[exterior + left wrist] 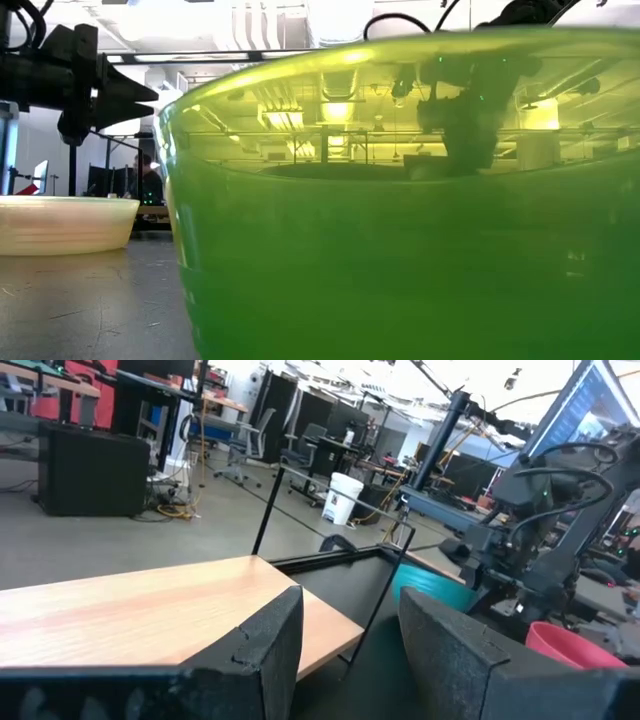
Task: Place and stack bowls onto a shelf
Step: Put the dark green bowl on the shelf
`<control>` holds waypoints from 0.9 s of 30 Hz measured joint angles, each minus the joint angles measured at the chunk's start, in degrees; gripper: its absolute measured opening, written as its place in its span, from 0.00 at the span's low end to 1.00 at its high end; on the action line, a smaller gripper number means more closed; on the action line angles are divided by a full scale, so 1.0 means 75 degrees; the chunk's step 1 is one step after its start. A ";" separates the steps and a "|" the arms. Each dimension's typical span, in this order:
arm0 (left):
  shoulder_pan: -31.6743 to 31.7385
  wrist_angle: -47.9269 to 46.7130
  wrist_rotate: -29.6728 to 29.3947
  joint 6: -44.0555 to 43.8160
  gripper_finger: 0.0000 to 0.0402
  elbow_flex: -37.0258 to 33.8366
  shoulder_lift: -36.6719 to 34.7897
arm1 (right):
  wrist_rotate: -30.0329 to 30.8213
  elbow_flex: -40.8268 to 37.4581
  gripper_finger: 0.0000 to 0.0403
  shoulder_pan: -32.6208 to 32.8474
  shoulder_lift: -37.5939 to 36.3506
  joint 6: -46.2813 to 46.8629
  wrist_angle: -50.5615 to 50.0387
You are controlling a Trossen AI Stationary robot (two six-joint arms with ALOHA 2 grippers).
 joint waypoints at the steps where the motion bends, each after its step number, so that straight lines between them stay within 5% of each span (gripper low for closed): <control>1: 0.0000 0.0030 0.0014 0.0001 0.37 0.0000 -0.0002 | -0.0089 0.0000 0.02 0.0000 0.0000 -0.0082 0.0080; 27: 0.0023 0.0306 -0.0304 -0.1143 0.37 0.0000 0.0001 | -0.0228 0.1023 0.02 0.0000 0.0003 -0.0311 0.0077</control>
